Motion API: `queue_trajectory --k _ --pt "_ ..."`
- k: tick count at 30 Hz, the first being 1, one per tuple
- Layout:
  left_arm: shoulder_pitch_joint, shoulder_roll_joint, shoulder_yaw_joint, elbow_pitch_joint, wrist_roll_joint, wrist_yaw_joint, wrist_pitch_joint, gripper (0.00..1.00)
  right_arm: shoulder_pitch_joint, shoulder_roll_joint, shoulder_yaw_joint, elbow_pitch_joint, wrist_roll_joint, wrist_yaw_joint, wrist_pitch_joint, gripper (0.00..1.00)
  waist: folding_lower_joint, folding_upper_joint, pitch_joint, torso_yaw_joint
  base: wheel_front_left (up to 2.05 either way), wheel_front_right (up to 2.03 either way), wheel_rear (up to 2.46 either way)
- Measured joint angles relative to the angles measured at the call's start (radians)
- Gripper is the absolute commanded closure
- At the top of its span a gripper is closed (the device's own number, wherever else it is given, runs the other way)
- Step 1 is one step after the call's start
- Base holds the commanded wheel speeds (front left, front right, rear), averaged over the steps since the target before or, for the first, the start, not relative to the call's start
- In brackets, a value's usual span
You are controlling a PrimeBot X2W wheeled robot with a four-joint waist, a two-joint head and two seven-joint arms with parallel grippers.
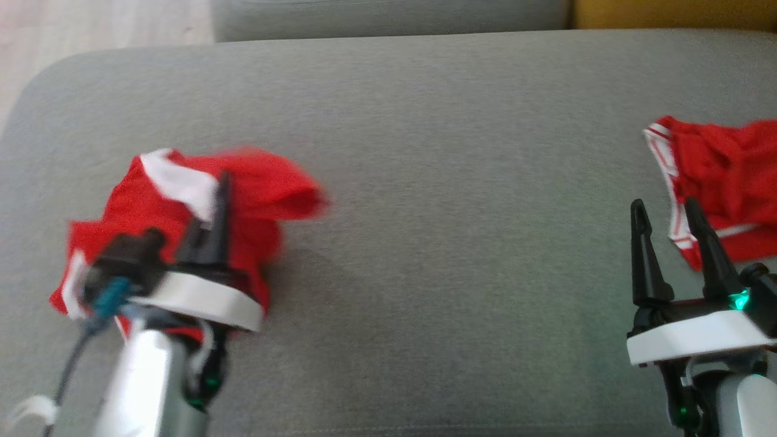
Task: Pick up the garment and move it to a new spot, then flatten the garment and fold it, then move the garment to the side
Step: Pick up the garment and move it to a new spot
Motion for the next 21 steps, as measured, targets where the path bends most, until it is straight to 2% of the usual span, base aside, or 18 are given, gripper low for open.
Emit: queue_trajectory --k 7,14,21 --pt "-0.003 -0.036 -0.155 -0.015 0.007 -0.028 0.039 1.0 -0.007 0.001 0.026 0.035 0.01 0.0 -0.019 0.0 0.0 0.0 0.017 -0.097 0.0 0.0 0.0" --pt "-0.146 -0.054 -0.315 0.048 -0.004 -0.048 0.038 1.0 -0.036 0.001 0.043 0.059 0.043 0.0 -0.04 0.0 0.0 0.0 0.068 -0.193 0.0 0.0 0.0" --pt "-0.234 -0.059 -0.424 0.172 -0.052 -0.049 0.037 1.0 -0.049 0.001 0.053 0.093 0.071 0.0 -0.067 0.0 0.0 0.0 0.143 -0.257 0.0 0.0 0.0"
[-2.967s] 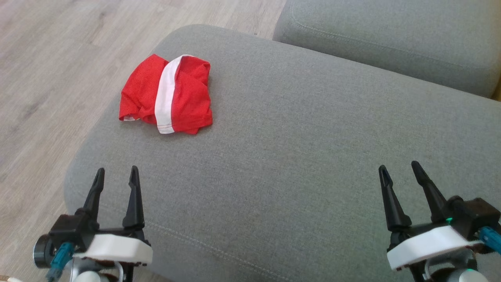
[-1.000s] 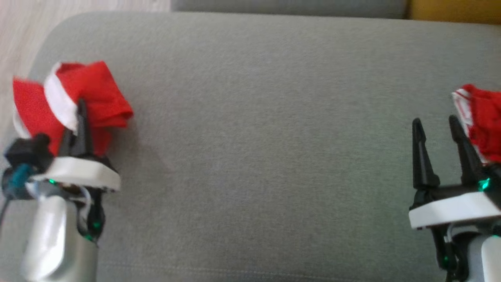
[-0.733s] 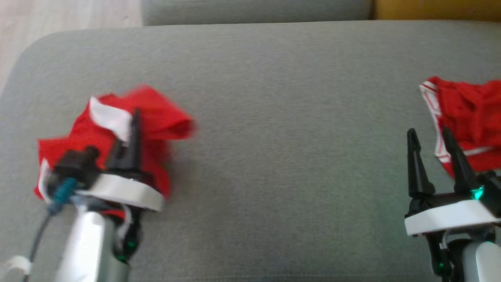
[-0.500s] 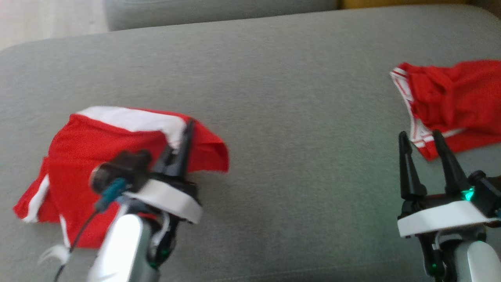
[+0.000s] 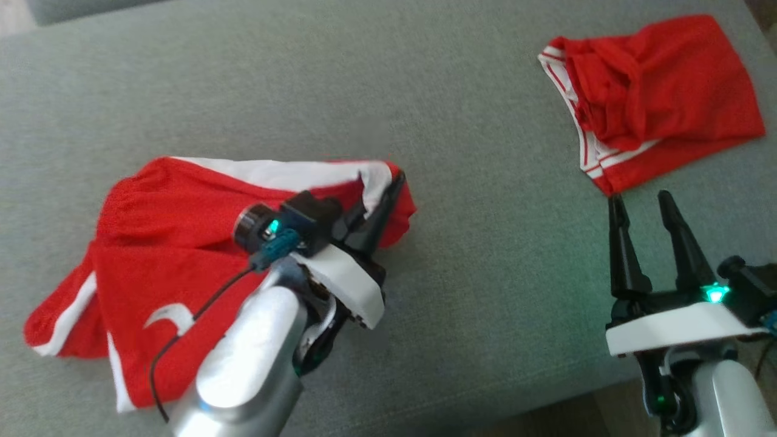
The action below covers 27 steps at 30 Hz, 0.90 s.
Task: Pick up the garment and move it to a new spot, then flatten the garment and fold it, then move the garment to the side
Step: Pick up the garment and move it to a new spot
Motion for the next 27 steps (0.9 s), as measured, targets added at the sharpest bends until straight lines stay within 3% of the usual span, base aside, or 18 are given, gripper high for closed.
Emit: queue_trajectory --k 3,4,5,14,20,27 --pt "-0.008 0.0 -0.037 0.061 -0.037 0.002 0.017 1.0 -0.02 0.0 0.007 0.015 0.012 0.0 -0.004 0.0 0.0 0.0 0.027 -0.015 0.0 0.0 0.0" --pt "-0.009 0.0 -0.045 0.081 -0.046 0.004 0.025 0.55 -0.026 0.0 0.009 0.02 0.014 0.0 -0.011 0.0 0.0 0.0 0.034 -0.018 0.0 0.0 0.0" --pt "-0.009 0.0 -0.052 0.093 -0.059 0.011 0.027 0.0 -0.032 0.0 0.009 0.026 0.014 0.0 -0.012 0.0 0.0 0.0 0.039 -0.018 0.0 0.0 0.0" --pt "-0.009 0.004 -0.101 0.086 -0.073 0.039 -0.006 0.0 -0.036 0.0 0.013 0.052 -0.019 0.0 -0.024 0.0 0.0 0.0 0.006 0.032 0.0 0.0 0.0" --pt "0.049 0.028 -0.055 0.01 -0.066 0.103 -0.072 0.0 -0.036 0.0 0.028 0.041 -0.044 0.0 -0.024 0.0 0.0 0.0 -0.034 0.074 0.0 0.0 0.0" --pt "0.169 0.096 0.096 -0.116 -0.072 0.236 -0.113 0.0 -0.032 0.0 0.036 0.026 -0.075 0.0 -0.017 0.0 0.0 0.0 -0.102 0.149 0.0 0.0 0.0"
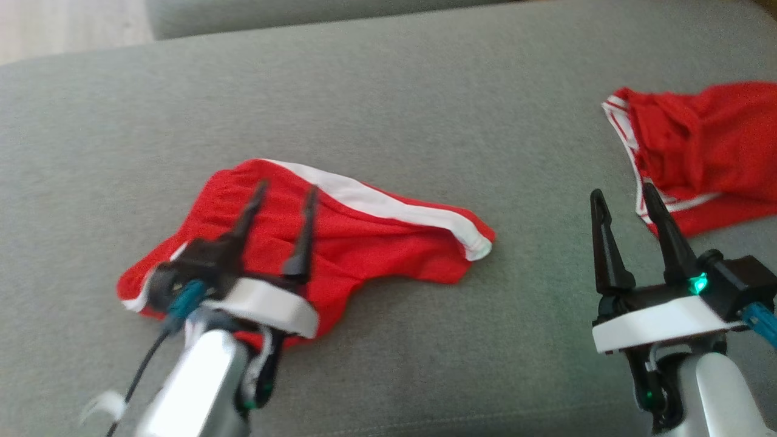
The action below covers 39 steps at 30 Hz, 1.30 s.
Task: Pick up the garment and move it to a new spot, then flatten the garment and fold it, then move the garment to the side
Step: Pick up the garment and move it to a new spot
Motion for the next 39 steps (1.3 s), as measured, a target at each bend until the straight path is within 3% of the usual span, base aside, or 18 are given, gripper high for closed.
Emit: queue_trajectory --k 5,11,20,39 --pt "0.082 0.041 0.076 -0.055 0.025 0.065 -0.001 0.0 0.027 0.0 -0.004 -0.006 -0.01 0.0 0.019 0.0 0.0 0.0 -0.037 0.046 0.0 0.0 0.0" --pt "0.18 0.077 0.144 -0.092 0.028 0.088 -0.001 0.0 0.064 0.0 -0.012 -0.014 -0.01 0.0 0.045 0.0 0.0 0.0 -0.073 0.085 0.0 0.0 0.0" --pt "0.252 0.086 0.166 -0.114 0.029 0.064 -0.001 0.0 0.106 0.0 -0.017 -0.023 -0.01 0.0 0.064 0.0 0.0 0.0 -0.114 0.097 0.0 0.0 0.0" --pt "0.299 0.086 0.163 -0.111 0.028 0.054 -0.001 0.0 0.146 0.0 -0.025 -0.038 -0.009 0.0 0.081 0.0 0.0 0.0 -0.134 0.092 0.0 0.0 0.0"
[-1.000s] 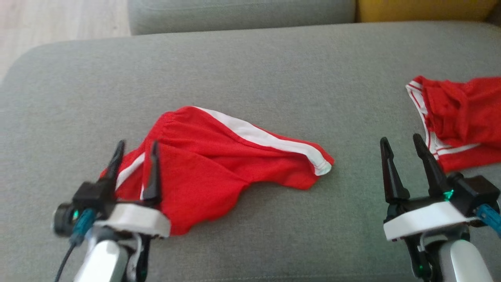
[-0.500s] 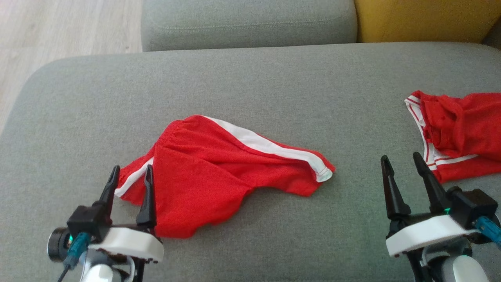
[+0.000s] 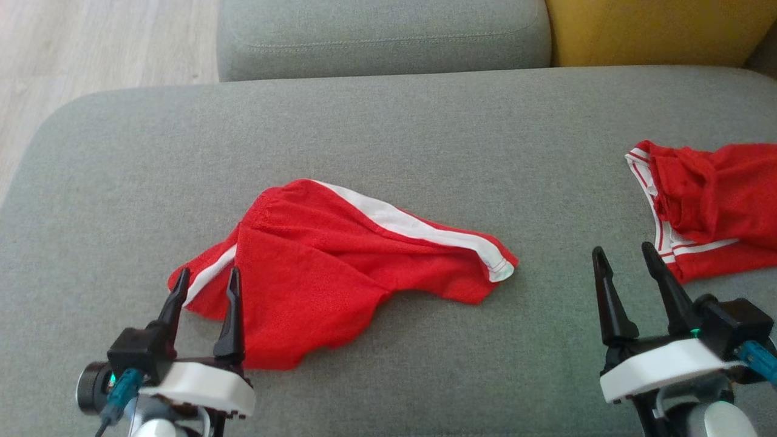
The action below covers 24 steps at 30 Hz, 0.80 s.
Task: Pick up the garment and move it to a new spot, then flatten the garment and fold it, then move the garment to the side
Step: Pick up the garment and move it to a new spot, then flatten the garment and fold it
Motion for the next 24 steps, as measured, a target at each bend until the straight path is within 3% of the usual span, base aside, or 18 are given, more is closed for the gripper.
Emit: queue_trajectory --k 17,24 --pt "-0.003 -0.001 0.001 0.003 0.0 -0.009 0.0 0.0 -0.001 0.0 -0.002 -0.002 0.001 0.0 0.003 0.0 0.0 0.0 0.021 0.006 0.0 0.0 0.0" --pt "-0.1 -0.008 -0.016 0.045 -0.018 -0.064 0.008 0.0 -0.011 0.0 -0.005 -0.016 0.001 0.0 0.008 0.0 0.0 0.0 0.065 0.01 0.0 0.0 0.0"
